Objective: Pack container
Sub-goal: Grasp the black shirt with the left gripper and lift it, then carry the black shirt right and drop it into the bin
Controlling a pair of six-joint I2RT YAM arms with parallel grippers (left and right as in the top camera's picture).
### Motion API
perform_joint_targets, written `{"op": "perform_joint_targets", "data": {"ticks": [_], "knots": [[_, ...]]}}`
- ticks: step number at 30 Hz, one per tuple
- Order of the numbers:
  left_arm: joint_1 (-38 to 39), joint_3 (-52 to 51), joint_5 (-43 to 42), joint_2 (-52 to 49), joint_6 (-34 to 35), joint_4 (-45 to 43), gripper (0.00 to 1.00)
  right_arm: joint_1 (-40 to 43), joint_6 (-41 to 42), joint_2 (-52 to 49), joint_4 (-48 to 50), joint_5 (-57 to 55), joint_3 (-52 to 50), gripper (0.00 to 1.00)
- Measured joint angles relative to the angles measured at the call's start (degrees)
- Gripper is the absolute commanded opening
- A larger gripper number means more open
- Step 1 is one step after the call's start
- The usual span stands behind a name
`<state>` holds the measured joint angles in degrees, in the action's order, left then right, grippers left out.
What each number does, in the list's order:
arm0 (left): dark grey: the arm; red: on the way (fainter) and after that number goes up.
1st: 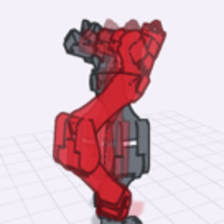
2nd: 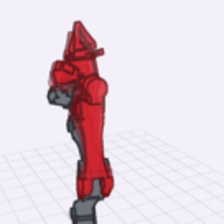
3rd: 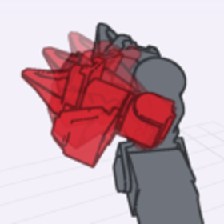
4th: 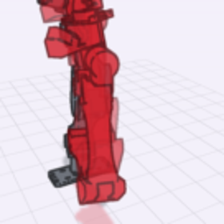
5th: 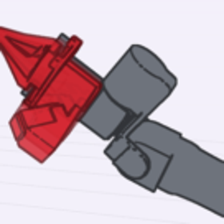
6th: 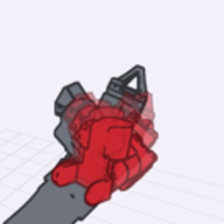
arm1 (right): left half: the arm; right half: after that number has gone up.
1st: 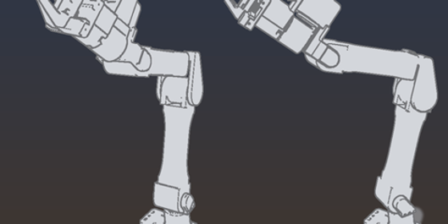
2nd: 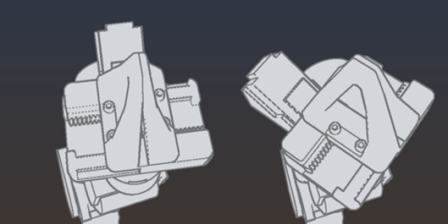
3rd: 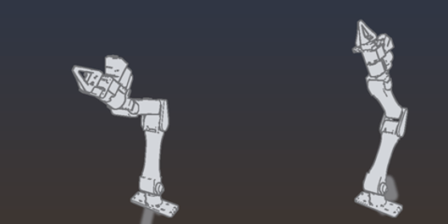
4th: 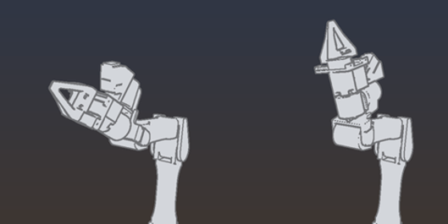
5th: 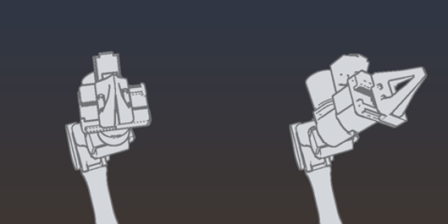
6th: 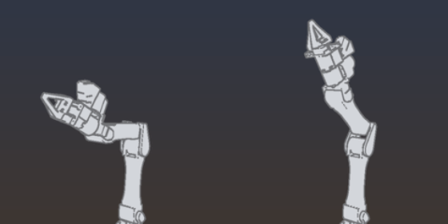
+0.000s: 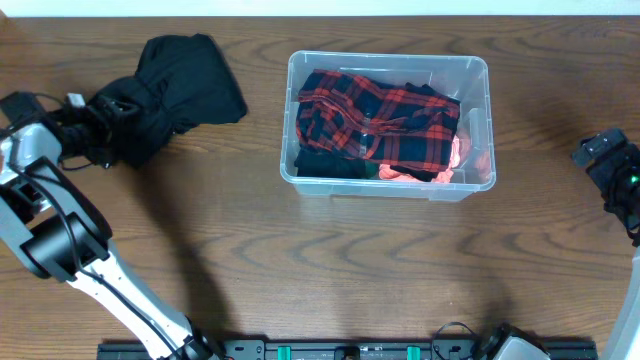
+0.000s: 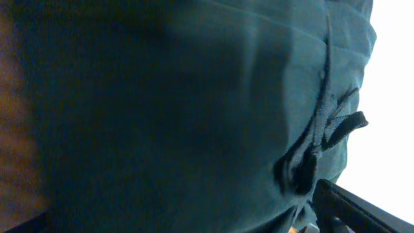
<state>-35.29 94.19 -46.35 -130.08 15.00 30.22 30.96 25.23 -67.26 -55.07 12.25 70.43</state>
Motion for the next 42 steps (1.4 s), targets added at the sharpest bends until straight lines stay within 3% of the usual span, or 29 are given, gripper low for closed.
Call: {"op": "perform_joint_targets", "data": {"ticks": [3, 4, 9, 18, 26, 33, 42], "knots": [[1.51, 0.0, 1.84, -0.68, -0.04, -0.46, 0.39, 0.0, 0.02, 0.0, 0.0, 0.0, -0.02, 0.99], [1.75, 0.0, 2.27, -1.14, -0.13, -0.46, 0.28, 0.0, 0.0, 0.0, 0.0, 0.0, -0.02, 0.99], [2.69, 0.02, 2.82, -2.25, -0.48, -0.31, 0.06, 0.0, 0.02, 0.0, 0.0, 0.0, 0.0, 0.99], [2.82, 2.34, -5.68, 2.64, -7.08, 13.2, 0.06, 0.0, 0.0, 0.0, 0.0, 0.0, 0.0, 0.99], [9.01, 6.25, -11.58, 29.44, -10.67, 18.8, 0.06, 0.0, 0.0, 0.0, -0.02, -0.02, -0.02, 0.99], [20.94, 7.21, -15.52, 46.18, -9.53, 16.76, 0.06, 0.0, 0.0, 0.0, 0.0, 0.0, -0.02, 0.99], [44.57, 7.19, -16.13, 46.31, -8.76, 10.38, 0.06, 0.0, 0.0, 0.0, -0.02, 0.0, -0.02, 0.99]]}}
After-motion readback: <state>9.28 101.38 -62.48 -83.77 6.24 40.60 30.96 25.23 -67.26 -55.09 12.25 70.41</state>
